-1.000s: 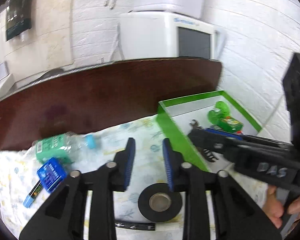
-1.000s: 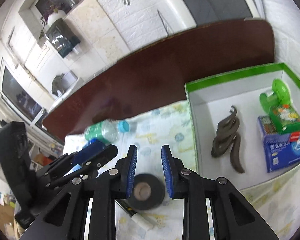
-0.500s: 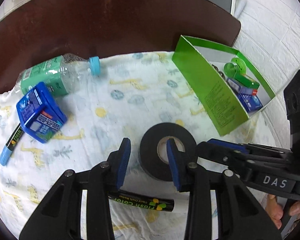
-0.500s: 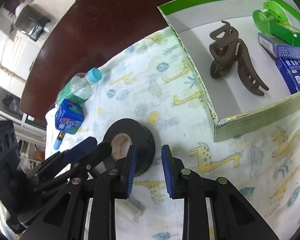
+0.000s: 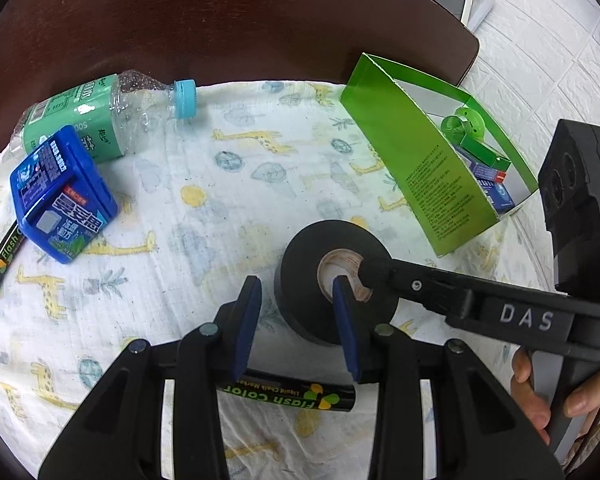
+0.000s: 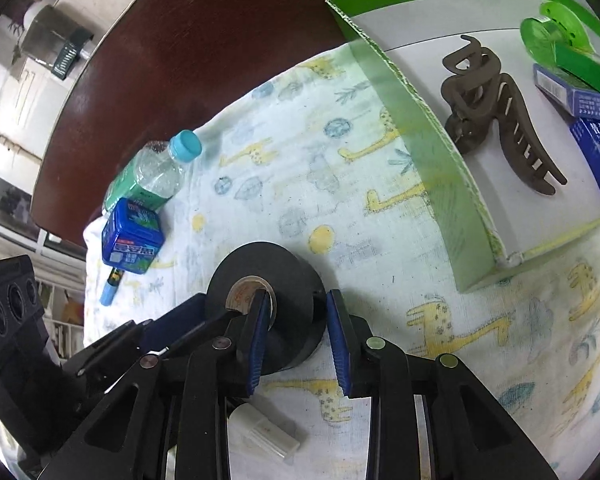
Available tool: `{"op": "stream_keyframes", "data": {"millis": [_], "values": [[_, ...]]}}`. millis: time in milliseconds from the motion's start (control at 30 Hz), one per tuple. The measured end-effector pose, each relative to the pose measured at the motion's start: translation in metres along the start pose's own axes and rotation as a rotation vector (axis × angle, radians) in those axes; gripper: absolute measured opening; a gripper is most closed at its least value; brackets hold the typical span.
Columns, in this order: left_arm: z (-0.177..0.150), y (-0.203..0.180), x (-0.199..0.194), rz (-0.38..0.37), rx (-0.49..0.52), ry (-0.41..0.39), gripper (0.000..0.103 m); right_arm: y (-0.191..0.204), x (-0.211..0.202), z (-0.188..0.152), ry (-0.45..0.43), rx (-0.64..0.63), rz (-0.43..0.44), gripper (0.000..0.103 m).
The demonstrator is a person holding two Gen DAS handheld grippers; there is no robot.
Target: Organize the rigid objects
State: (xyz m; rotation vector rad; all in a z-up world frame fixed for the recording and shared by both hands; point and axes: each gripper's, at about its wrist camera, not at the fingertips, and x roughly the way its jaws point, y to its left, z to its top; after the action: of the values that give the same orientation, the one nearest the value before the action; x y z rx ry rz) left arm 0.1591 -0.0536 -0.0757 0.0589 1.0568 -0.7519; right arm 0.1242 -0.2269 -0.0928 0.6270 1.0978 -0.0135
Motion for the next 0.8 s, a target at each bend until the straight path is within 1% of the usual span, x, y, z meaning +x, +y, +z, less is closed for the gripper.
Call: {"op": "stream_keyframes", "data": {"millis": [100, 200, 333, 633, 800], "values": [[0.000, -0.001, 0.004, -0.043, -0.004, 0.005, 0.035, 0.003, 0.000, 0.000, 0.002, -0.025, -0.020, 0.031], [0.000, -0.010, 0.005, 0.003, 0.037, -0.013, 0.036, 0.006, -0.003, -0.001, -0.008, -0.051, -0.024, 0.031], [0.000, -0.020, -0.001, 0.046, 0.083, -0.036, 0.035, 0.009, -0.012, 0.001, -0.032, -0.060, -0.015, 0.031], [0.007, -0.030, -0.026, 0.067, 0.115, -0.104, 0.035, 0.022, -0.045, 0.002, -0.117, -0.098, 0.016, 0.031], [0.013, -0.042, -0.041, 0.086, 0.143, -0.146, 0.035, 0.023, -0.068, 0.005, -0.174, -0.118, 0.030, 0.031]]}}
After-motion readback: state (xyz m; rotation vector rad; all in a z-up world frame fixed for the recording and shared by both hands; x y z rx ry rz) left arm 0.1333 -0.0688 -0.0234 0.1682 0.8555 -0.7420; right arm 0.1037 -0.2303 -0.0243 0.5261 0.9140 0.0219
